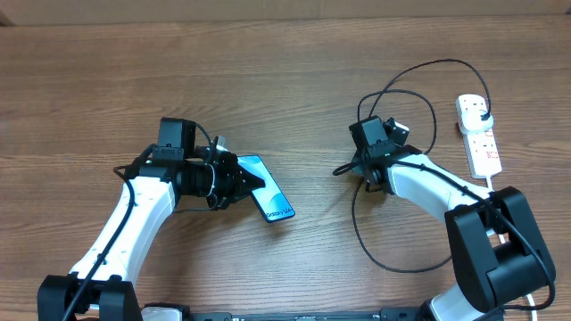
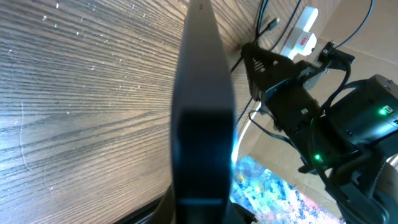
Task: Plug charger to phone and switch on socket
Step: 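Move the right gripper to the black USB-C cable end and grasp it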
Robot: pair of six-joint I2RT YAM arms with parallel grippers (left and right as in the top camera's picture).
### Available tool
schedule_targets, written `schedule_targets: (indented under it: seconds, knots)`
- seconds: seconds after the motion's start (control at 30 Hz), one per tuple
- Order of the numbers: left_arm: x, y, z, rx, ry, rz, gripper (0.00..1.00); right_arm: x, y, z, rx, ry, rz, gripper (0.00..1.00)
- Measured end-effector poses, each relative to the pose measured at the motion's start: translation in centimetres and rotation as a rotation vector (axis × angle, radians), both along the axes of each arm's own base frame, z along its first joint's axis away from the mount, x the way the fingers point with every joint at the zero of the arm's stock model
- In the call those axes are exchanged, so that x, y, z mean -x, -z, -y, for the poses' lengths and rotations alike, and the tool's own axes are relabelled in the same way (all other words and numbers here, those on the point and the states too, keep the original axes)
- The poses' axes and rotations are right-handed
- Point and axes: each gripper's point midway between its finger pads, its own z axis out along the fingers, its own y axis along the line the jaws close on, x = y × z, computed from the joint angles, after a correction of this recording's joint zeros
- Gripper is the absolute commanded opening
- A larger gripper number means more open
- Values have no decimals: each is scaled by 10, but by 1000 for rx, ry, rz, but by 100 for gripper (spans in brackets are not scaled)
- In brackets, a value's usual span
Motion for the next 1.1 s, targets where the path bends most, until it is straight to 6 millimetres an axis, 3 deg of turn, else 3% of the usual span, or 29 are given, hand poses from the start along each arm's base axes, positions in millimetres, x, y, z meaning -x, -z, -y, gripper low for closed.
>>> schedule_targets:
  seconds: [0.2, 0.37, 0.47, 0.53, 0.57, 0.63, 0.8, 1.1]
  knots:
    - [0, 0, 0, -1, 0, 1, 4, 33, -8, 0, 13, -80, -132, 4]
    - [-1, 1, -1, -11, -4, 2, 4, 71, -21, -40, -139, -294, -256, 4]
    - [-1, 2, -1, -13, -4, 2, 4, 86, -21, -59, -181, -385, -300, 21]
    - [-1, 2, -2, -14, -5, 2, 4, 89, -21, -66, -186, -424, -299, 36]
    - [-1, 2, -2, -15, -5, 2, 4, 89, -21, -68, -187, -436, -296, 53]
    - [-1, 2, -2, -15, -5, 2, 4, 88, -20, -67, -177, -448, -293, 61]
    - [-1, 2, -2, -16, -5, 2, 5, 69, -22, -65, -132, -457, -208, 98]
    - [-1, 2, -2, -16, -5, 2, 5, 50, -23, -59, -79, -411, -133, 100]
